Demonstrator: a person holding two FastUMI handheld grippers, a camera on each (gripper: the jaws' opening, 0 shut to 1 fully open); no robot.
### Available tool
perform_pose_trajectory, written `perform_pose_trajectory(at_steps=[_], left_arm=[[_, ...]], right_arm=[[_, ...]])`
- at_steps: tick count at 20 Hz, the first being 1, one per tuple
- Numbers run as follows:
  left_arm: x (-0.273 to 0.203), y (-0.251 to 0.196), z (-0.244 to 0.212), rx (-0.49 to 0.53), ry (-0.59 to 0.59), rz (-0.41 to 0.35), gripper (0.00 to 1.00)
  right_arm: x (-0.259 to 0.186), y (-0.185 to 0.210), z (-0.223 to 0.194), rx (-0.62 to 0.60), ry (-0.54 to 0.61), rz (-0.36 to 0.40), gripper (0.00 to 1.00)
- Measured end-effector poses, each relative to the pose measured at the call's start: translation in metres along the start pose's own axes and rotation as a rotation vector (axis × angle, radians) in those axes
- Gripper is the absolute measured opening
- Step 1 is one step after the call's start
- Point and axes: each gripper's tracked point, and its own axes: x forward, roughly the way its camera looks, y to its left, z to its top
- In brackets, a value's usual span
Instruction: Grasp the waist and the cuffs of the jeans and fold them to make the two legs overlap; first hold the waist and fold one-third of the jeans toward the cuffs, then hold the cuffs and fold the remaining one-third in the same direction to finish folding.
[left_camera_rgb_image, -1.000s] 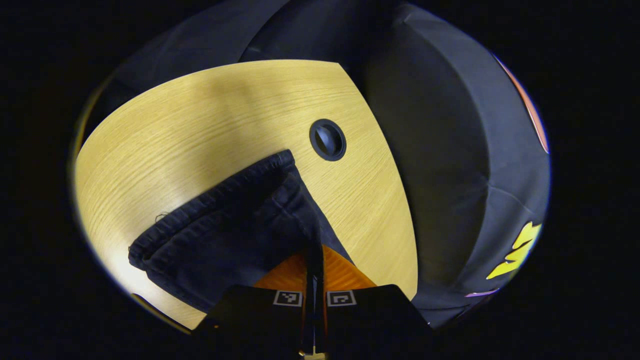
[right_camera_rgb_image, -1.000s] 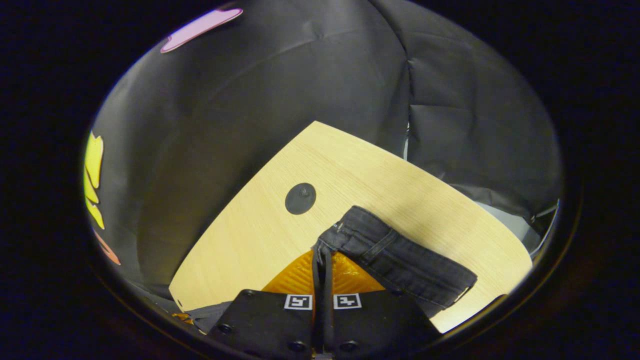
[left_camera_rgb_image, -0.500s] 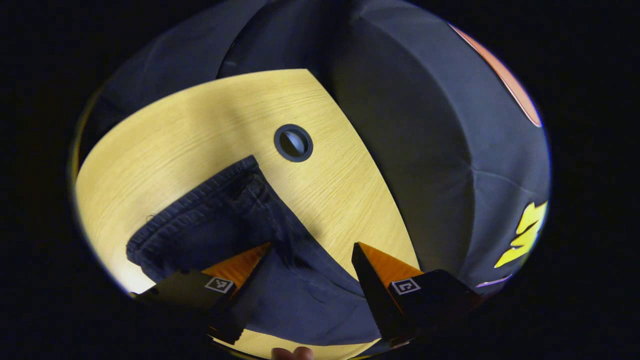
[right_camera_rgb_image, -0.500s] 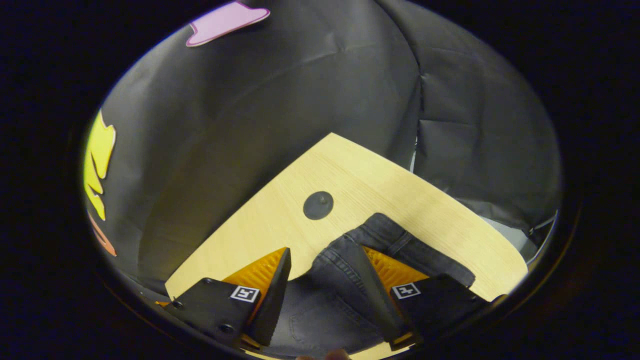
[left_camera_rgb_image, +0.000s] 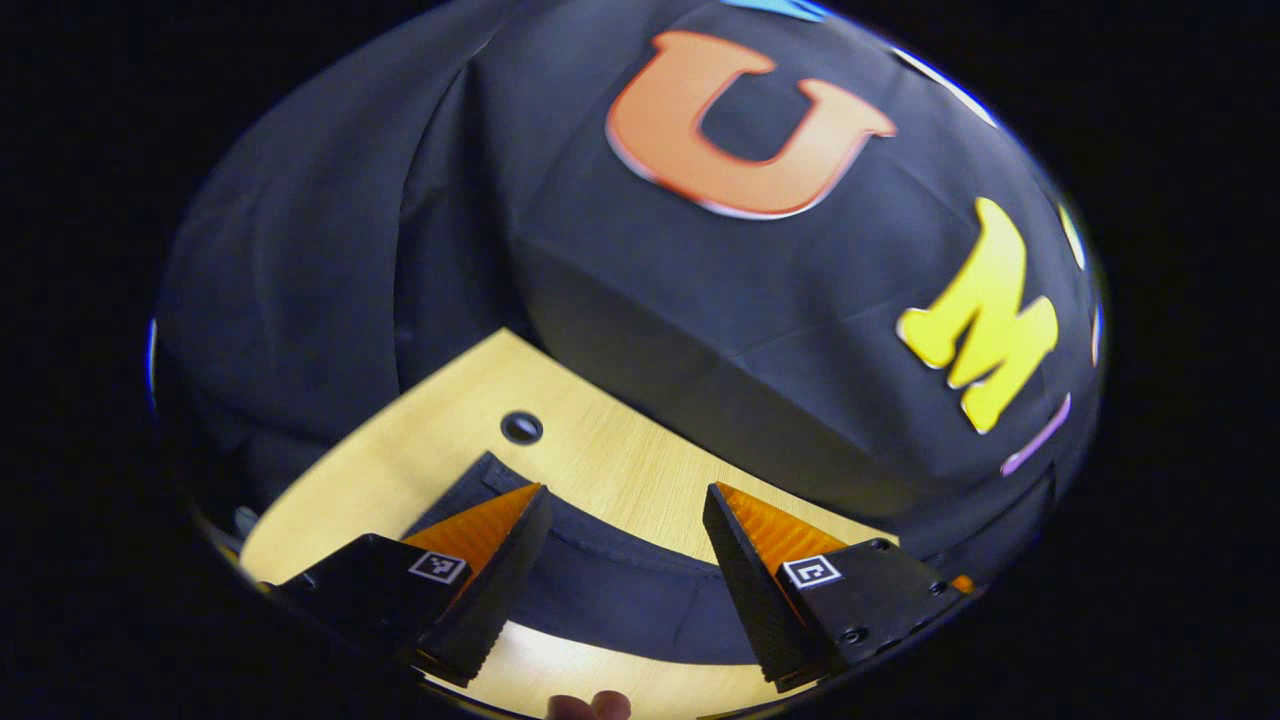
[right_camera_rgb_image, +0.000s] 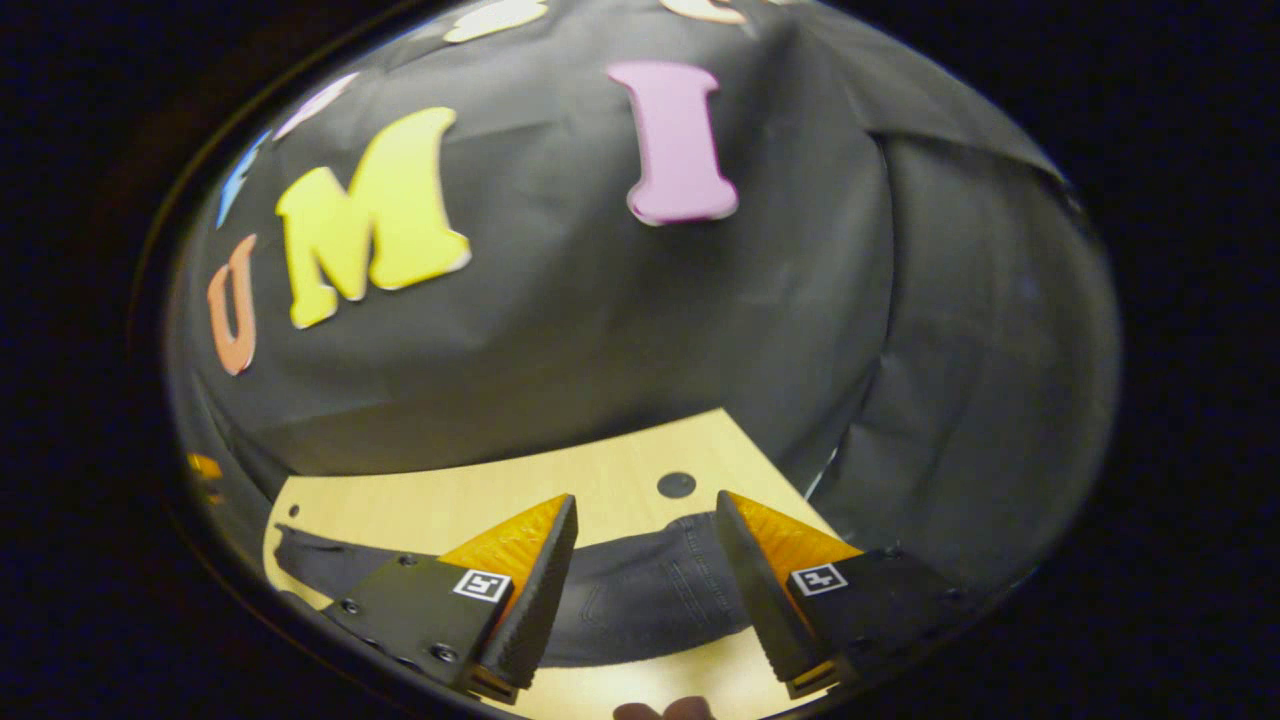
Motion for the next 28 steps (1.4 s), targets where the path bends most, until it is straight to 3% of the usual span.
perform_pose_trajectory(at_steps=[1,5,7,12,17,22,28], left_arm=[[-0.024,-0.010,0.003,0.043,-0.064,-0.002,0.99],[-0.112,-0.047,-0.006,0.160,-0.267,-0.033,0.98],[-0.134,-0.065,-0.031,0.215,-0.270,-0.059,0.98],[-0.157,-0.093,-0.066,0.266,-0.254,-0.109,0.99],[-0.160,-0.113,-0.077,0.275,-0.214,-0.134,0.98],[-0.156,-0.135,-0.076,0.310,-0.193,-0.117,0.98],[-0.146,-0.157,-0.084,0.295,-0.155,-0.083,0.99]], right_arm=[[-0.028,0.010,0.004,-0.050,-0.037,0.021,0.82],[-0.121,0.045,-0.007,-0.145,-0.121,0.077,0.89],[-0.153,0.059,-0.012,-0.126,-0.138,0.087,0.95],[-0.182,0.054,-0.041,-0.077,-0.110,0.057,0.95],[-0.140,-0.006,-0.077,0.029,-0.016,-0.026,0.94],[-0.042,-0.093,-0.123,0.077,0.060,-0.144,0.96],[0.062,-0.144,-0.163,0.115,0.155,-0.152,0.96]])
